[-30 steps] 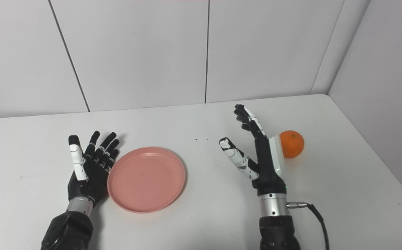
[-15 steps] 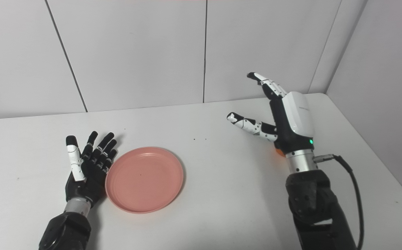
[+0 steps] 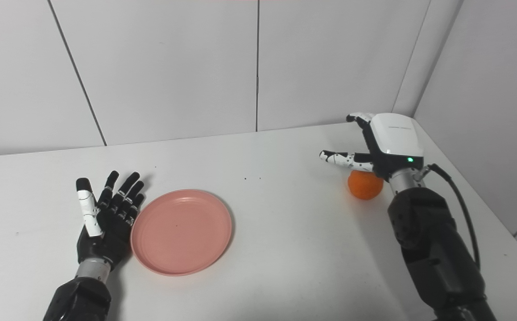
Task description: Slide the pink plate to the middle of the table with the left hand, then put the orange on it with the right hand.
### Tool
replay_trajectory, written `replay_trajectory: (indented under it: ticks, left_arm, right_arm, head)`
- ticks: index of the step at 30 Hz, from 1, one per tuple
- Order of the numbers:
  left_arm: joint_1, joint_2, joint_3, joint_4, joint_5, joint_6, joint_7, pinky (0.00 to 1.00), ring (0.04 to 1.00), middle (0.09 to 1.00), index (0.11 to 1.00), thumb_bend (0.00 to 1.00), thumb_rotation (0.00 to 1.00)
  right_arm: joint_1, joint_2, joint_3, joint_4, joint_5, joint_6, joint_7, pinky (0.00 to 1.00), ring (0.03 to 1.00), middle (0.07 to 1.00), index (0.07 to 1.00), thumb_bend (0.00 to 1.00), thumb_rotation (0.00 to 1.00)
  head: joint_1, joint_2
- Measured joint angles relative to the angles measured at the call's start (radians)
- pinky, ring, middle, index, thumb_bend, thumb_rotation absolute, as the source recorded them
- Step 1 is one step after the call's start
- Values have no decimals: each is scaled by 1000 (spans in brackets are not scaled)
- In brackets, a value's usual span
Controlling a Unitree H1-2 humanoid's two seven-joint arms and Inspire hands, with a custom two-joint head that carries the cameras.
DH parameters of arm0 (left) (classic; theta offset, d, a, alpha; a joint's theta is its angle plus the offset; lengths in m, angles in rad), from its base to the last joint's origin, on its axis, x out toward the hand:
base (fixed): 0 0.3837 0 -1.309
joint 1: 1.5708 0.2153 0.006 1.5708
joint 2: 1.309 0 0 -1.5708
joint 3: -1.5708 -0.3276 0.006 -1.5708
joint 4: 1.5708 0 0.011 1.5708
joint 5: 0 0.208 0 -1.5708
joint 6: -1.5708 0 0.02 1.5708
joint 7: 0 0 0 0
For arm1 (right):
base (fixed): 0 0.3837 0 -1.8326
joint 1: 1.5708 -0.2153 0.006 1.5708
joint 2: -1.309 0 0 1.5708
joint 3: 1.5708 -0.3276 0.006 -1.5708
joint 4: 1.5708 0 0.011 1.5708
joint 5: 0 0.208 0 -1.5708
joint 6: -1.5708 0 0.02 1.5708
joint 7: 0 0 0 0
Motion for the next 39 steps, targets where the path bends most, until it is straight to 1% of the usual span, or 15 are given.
replay_trajectory:
  ticks: [5,11,14,16,19,23,29,33,35,36,37,38,39]
  left_arm:
    - [1,3,-8,0,0,0,0,1000,916,839,1000,984,887]
    - [1,3,-11,-2,0,1,1,1000,913,841,1000,985,881]
    - [1,3,-10,-3,0,3,2,1000,910,839,1000,984,880]
    - [1,3,-10,-3,0,3,3,1000,906,840,1000,986,882]
    - [1,3,-10,-6,0,6,4,1000,902,839,1000,984,879]
    - [3,3,-11,-19,0,24,10,1000,914,834,1000,979,877]
    - [4,3,-11,-23,0,31,12,1000,908,827,1000,985,877]
    - [5,3,-12,-25,0,34,12,1000,905,828,1000,980,878]
    - [6,3,-13,-26,0,34,12,1000,903,828,1000,979,879]
    - [6,3,-13,-26,0,35,12,1000,902,831,1000,981,880]
    - [6,3,-13,-27,0,35,12,1000,903,834,1000,982,880]
    - [7,3,-13,-28,0,37,12,1000,903,834,1000,982,881]
    - [8,3,-14,-30,0,38,12,1000,903,833,1000,981,882]
  right_arm:
    - [0,-17,15,101,5,-1,-35,787,756,747,725,970,862]
    - [4,-17,16,157,46,-1,-77,786,756,753,734,958,841]
    - [9,-16,22,172,63,-1,-94,785,756,754,735,957,842]
    - [11,-16,27,175,70,-1,-98,793,767,762,744,961,867]
    - [12,-16,36,186,76,-1,-103,799,778,768,749,967,876]
    - [13,-16,40,208,105,-1,-113,812,779,767,750,960,862]
    - [18,-17,56,242,148,-1,-116,787,776,772,746,976,857]
    - [20,-16,77,254,149,-1,-131,689,693,715,682,948,793]
    - [20,-15,83,257,147,0,-141,663,671,697,668,938,780]
    - [19,-15,86,259,146,0,-146,538,573,623,608,919,728]
    - [18,-12,89,269,145,0,-162,447,496,562,562,907,689]
    - [17,-8,90,280,141,1,-180,436,487,555,557,906,685]
    - [15,-5,93,290,137,1,-195,405,458,528,534,899,654]
  head:
    - [-2,2]
    - [0,5]
    - [2,8]
    - [0,11]
    - [3,12]
    - [9,17]
    - [14,21]
    - [18,25]
    - [20,26]
    - [21,28]
    - [23,31]
    - [23,31]
    - [24,32]
